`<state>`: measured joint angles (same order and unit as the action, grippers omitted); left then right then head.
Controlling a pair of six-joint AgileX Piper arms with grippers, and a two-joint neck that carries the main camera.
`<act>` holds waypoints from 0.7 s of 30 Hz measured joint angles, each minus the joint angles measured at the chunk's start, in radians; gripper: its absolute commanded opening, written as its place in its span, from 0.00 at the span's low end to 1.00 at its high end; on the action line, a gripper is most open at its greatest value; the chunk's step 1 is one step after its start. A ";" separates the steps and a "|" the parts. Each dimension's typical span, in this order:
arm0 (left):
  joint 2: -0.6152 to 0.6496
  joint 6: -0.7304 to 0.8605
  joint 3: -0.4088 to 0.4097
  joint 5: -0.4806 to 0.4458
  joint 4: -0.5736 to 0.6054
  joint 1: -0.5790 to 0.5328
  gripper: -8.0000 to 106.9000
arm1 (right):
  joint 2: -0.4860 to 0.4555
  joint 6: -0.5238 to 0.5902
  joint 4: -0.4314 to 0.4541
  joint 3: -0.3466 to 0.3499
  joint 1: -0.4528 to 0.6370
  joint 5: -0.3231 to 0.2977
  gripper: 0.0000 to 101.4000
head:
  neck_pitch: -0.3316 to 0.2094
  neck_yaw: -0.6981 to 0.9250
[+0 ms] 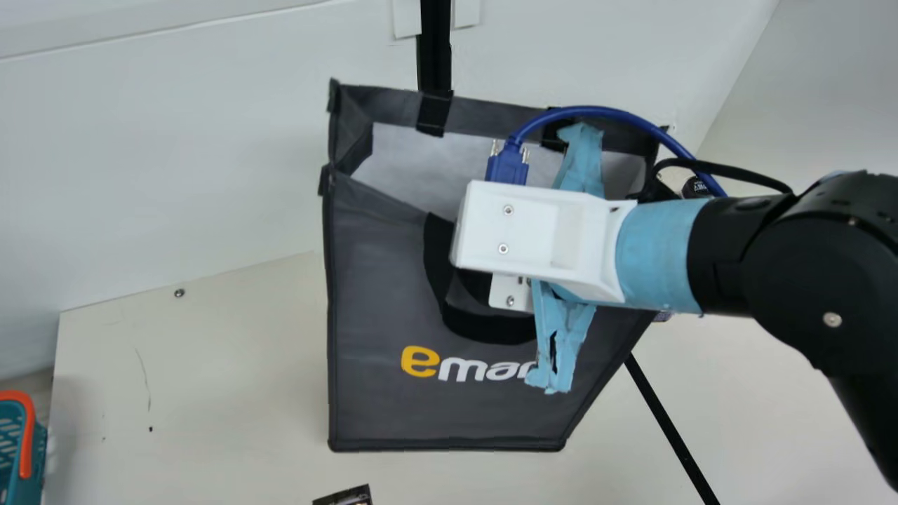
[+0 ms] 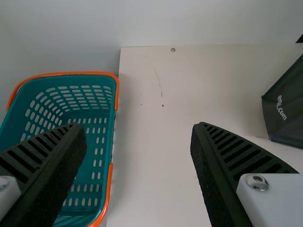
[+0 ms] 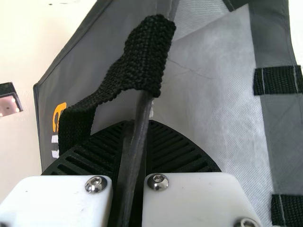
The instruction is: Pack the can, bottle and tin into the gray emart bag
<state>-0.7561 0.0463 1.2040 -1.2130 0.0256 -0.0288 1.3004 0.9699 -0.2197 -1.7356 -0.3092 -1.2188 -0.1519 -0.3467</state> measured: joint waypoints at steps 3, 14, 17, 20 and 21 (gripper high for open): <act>0.000 0.000 0.000 0.000 0.000 0.000 0.85 | -0.001 -0.015 0.003 0.011 -0.014 0.000 0.00 | 0.000 0.000; 0.000 0.000 0.000 0.000 0.000 0.000 0.85 | -0.023 -0.063 0.020 0.051 -0.070 -0.001 0.05 | 0.000 -0.002; 0.000 0.000 0.000 0.000 0.000 0.000 0.85 | -0.030 -0.076 0.023 0.064 -0.082 -0.001 0.15 | 0.000 -0.002; 0.000 0.000 0.000 0.000 0.000 0.000 0.85 | -0.037 -0.093 0.027 0.075 -0.093 0.000 0.25 | 0.000 -0.002; 0.000 0.000 0.000 0.000 0.000 0.000 0.85 | -0.039 -0.097 0.028 0.078 -0.097 0.000 0.28 | 0.000 -0.002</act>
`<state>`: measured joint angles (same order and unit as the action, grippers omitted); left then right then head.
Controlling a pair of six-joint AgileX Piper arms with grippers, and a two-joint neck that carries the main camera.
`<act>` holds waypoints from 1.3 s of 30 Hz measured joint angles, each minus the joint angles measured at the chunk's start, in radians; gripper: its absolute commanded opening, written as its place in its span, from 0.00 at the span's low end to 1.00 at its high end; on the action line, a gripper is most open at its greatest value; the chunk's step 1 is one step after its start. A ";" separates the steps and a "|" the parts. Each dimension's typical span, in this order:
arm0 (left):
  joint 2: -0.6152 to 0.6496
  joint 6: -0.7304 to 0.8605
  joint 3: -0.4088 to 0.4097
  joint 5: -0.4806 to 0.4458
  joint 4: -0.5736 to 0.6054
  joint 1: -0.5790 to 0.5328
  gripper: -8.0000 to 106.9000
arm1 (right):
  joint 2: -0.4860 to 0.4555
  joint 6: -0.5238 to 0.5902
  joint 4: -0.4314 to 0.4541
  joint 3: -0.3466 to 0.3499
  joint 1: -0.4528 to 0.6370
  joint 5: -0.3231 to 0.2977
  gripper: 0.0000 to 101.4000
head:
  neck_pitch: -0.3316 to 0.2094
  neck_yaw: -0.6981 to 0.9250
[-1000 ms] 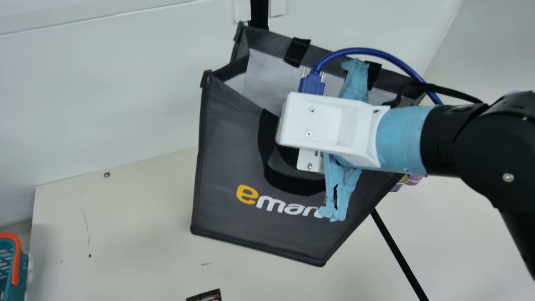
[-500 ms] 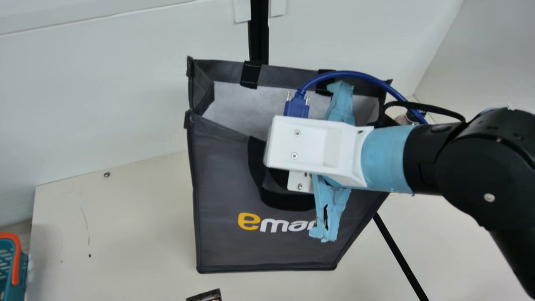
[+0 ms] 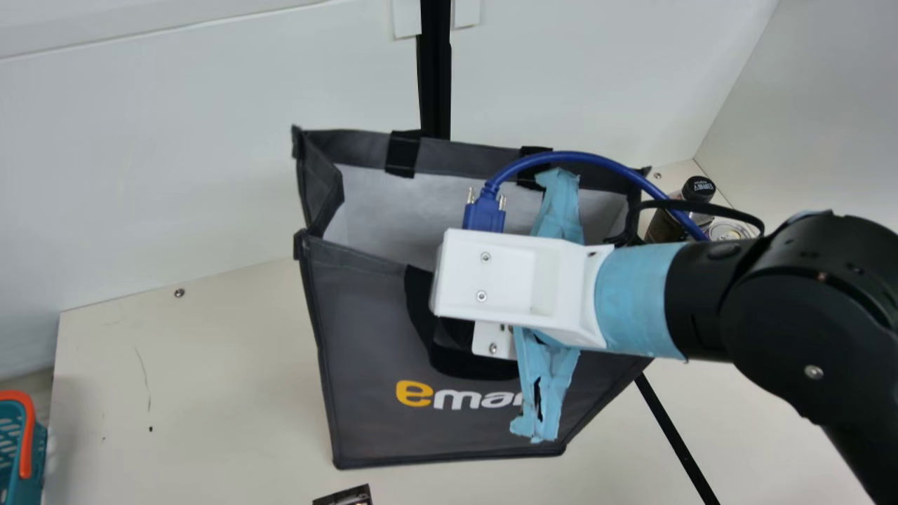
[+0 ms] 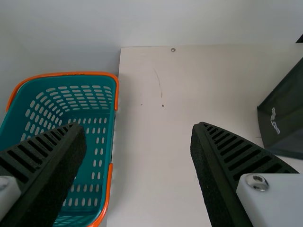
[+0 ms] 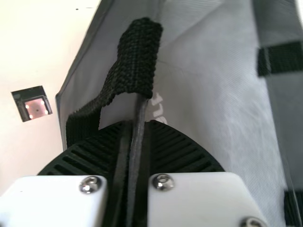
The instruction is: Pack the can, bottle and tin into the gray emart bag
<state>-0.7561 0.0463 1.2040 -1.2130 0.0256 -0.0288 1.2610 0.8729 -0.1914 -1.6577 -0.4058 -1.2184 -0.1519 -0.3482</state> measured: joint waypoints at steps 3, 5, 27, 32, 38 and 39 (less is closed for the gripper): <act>0.000 0.000 0.000 0.000 0.000 0.000 0.85 | -0.006 -0.011 0.001 0.006 -0.006 -0.001 0.38 | 0.000 0.000; 0.000 0.000 0.000 0.000 0.000 0.000 0.85 | -0.011 -0.018 0.002 0.008 -0.010 -0.002 0.45 | 0.000 0.000; 0.000 0.000 0.000 0.000 0.000 0.000 0.85 | -0.076 -0.091 -0.015 -0.002 -0.021 -0.002 0.90 | 0.000 0.000; 0.000 0.000 0.000 0.000 0.000 0.000 0.85 | -0.101 -0.105 -0.004 -0.004 -0.025 -0.002 0.90 | 0.000 0.000; 0.000 0.000 0.000 0.000 0.000 0.000 0.85 | -0.133 -0.127 0.015 -0.009 -0.031 -0.002 0.90 | 0.000 0.000; 0.000 0.000 0.000 0.000 0.000 0.000 0.85 | -0.138 -0.131 0.018 -0.009 -0.033 -0.002 0.90 | 0.000 0.000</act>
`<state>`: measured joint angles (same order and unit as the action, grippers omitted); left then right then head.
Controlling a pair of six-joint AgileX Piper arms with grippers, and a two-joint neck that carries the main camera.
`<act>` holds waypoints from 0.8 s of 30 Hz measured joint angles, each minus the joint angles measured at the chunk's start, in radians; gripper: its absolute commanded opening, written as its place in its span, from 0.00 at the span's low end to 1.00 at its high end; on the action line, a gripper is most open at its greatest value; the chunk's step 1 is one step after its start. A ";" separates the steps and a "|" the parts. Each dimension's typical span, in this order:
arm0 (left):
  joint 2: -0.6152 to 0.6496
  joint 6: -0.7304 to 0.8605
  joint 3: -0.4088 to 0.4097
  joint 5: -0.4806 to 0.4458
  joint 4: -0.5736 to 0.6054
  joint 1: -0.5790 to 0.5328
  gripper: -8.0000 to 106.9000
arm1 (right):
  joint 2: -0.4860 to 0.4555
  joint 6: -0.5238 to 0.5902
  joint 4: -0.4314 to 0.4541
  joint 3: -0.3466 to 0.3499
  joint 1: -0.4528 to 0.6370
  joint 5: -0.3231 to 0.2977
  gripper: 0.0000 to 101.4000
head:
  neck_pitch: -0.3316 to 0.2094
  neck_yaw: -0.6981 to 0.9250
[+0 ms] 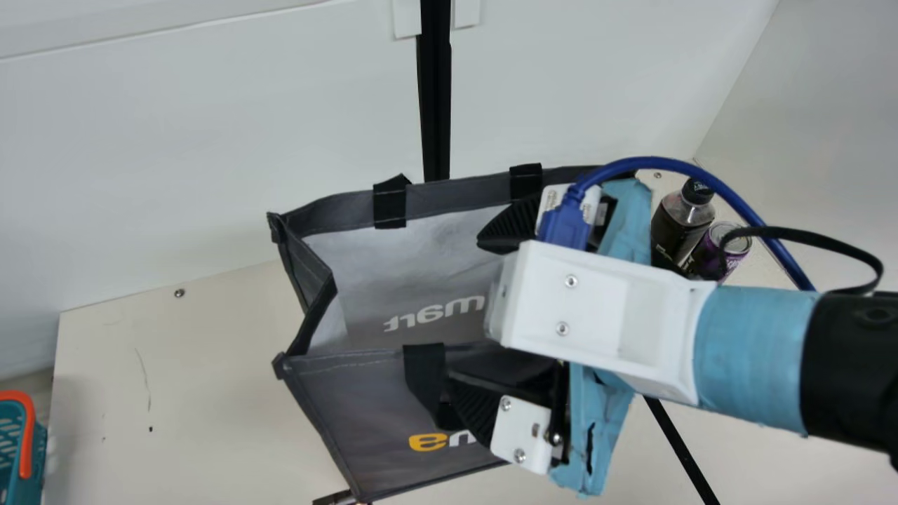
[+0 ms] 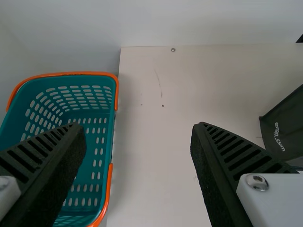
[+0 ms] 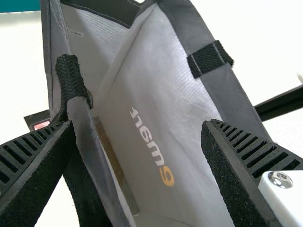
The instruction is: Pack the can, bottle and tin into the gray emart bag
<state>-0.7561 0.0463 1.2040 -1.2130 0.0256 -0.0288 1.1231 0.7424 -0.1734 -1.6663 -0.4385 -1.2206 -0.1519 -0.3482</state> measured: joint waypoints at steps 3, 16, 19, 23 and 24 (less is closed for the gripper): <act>0.000 0.000 0.000 0.000 0.000 0.000 0.85 | -0.015 -0.011 0.003 -0.002 -0.006 -0.001 0.90 | 0.000 0.000; 0.000 0.000 0.000 0.000 0.000 0.000 0.85 | -0.069 -0.091 0.037 -0.037 -0.013 0.000 0.90 | 0.000 0.002; 0.000 0.000 0.000 0.000 0.000 0.000 0.85 | -0.077 -0.112 0.045 -0.053 -0.004 0.000 0.90 | 0.000 0.000; 0.000 0.000 0.000 0.000 0.000 0.000 0.85 | -0.081 -0.142 0.061 -0.082 0.016 0.000 0.90 | 0.002 0.000; 0.000 0.000 0.000 0.000 0.000 0.000 0.85 | -0.081 -0.150 0.066 -0.091 0.024 -0.001 0.90 | 0.000 0.000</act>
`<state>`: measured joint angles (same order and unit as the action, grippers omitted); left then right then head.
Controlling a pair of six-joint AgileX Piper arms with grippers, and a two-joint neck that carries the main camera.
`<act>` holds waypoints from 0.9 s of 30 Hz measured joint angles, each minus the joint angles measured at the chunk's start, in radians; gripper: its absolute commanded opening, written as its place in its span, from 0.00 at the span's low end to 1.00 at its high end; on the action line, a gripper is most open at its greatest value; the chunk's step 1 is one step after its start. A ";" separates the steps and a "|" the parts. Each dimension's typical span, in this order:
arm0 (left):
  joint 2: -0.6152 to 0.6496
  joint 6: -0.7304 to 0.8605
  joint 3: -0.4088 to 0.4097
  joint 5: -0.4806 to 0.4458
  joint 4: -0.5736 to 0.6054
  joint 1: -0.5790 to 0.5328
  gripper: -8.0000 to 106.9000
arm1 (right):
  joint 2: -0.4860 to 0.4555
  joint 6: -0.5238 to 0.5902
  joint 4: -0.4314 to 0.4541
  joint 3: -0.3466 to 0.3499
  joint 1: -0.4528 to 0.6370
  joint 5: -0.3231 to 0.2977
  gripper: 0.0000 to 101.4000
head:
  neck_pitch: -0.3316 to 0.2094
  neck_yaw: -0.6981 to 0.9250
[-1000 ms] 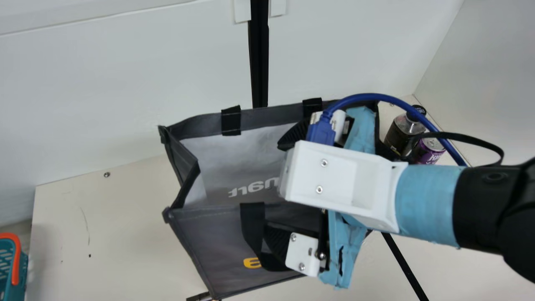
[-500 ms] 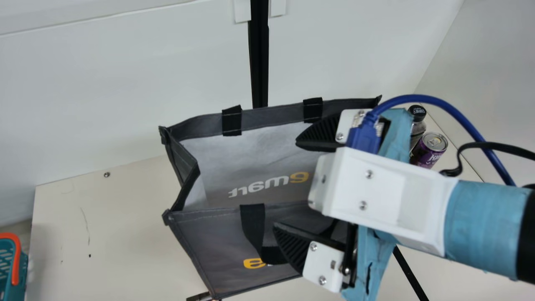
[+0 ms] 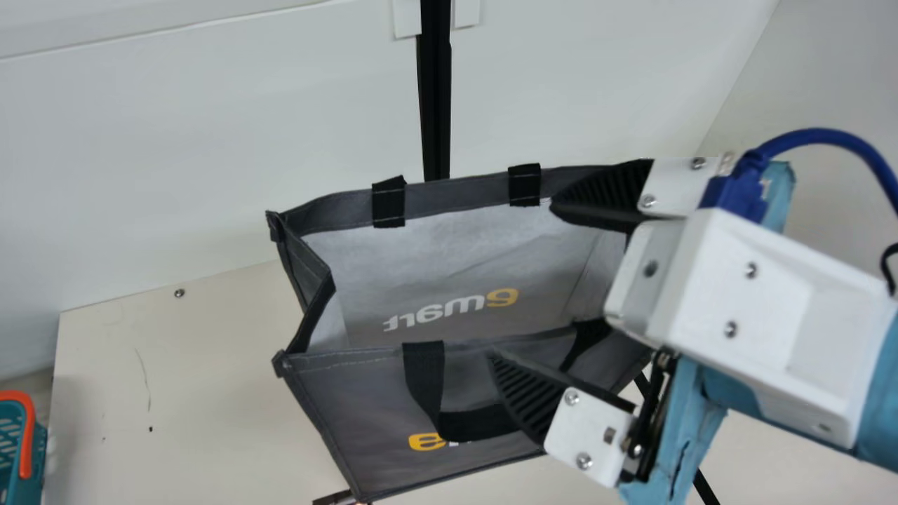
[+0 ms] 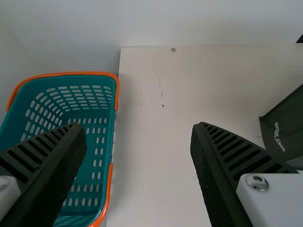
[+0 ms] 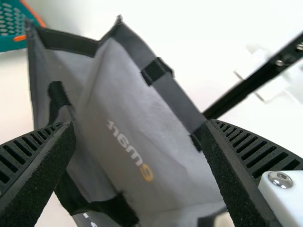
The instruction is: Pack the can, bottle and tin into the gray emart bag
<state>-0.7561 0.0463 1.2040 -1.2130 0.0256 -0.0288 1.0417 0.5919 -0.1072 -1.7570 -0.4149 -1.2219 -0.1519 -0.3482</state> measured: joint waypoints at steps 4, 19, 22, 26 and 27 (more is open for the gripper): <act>0.000 0.000 0.000 0.000 0.000 0.000 0.85 | 0.002 -0.031 0.024 -0.037 0.039 0.001 0.90 | 0.000 0.002; 0.000 0.000 0.000 0.000 0.000 0.000 0.85 | 0.042 -0.131 0.068 -0.146 0.240 0.002 0.90 | 0.000 0.000; 0.000 0.000 0.000 0.000 0.000 0.000 0.85 | 0.050 -0.144 0.073 -0.151 0.284 0.002 0.90 | 0.000 0.000; 0.000 0.000 0.000 0.000 0.000 0.000 0.85 | 0.062 -0.164 0.073 -0.154 0.352 0.002 0.90 | 0.000 0.000; 0.000 0.000 0.000 0.000 0.000 0.000 0.85 | 0.063 -0.166 0.073 -0.154 0.367 0.002 0.90 | 0.000 0.000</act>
<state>-0.7561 0.0463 1.2040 -1.2130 0.0256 -0.0288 1.1051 0.4261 -0.0344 -1.9112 -0.0484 -1.2201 -0.1519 -0.3482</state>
